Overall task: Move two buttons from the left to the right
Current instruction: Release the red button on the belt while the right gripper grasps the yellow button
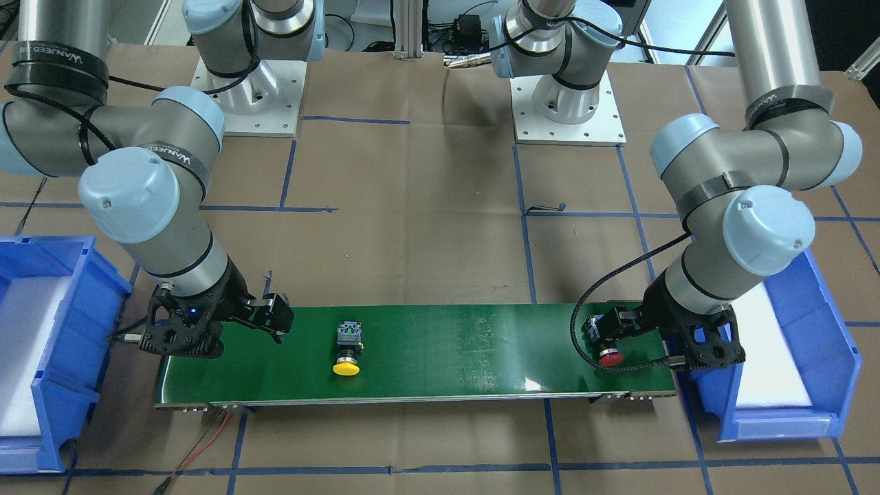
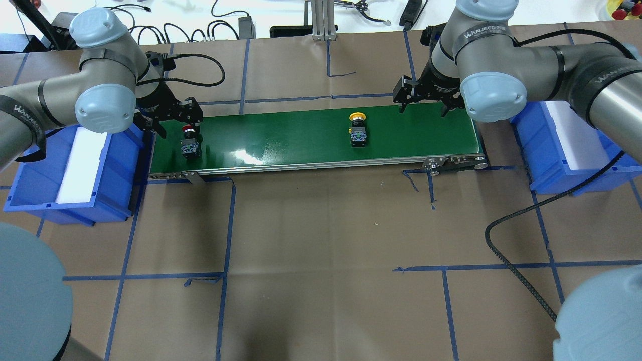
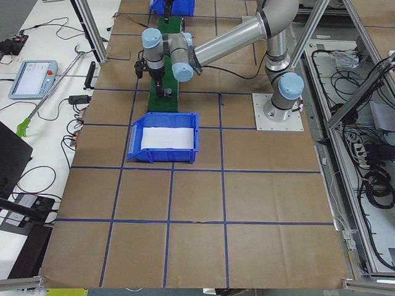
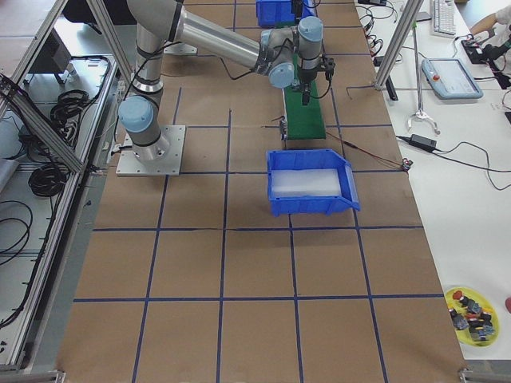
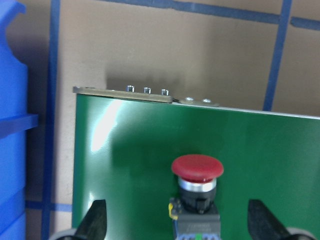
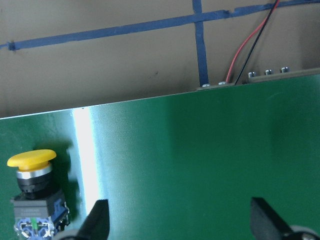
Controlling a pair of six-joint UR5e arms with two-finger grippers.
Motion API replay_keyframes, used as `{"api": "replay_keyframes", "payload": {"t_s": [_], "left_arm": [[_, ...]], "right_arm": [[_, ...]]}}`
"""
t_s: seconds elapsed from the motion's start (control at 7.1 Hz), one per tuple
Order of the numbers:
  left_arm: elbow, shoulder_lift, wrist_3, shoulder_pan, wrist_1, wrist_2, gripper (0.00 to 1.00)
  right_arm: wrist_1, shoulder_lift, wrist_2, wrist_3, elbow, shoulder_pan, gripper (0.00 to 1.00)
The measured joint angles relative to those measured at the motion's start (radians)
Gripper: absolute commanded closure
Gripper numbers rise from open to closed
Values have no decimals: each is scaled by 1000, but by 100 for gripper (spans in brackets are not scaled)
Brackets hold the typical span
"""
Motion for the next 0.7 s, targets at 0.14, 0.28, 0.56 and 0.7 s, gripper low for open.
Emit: {"api": "replay_keyframes", "payload": {"t_s": [0.14,0.28,0.56,0.7], "left_arm": [[32,28,0,-2,-76,-2,0],[59,62,-2,-8,-157,-4,0],[79,151,-11,-46,-282,-3,0],[74,202,-23,-67,-332,-2,0]], "right_arm": [[-5,5,2,0,0,-1,1],[-9,9,4,1,0,-1,1],[-32,20,9,4,-2,2,2],[-52,23,24,8,-2,6,2]]}}
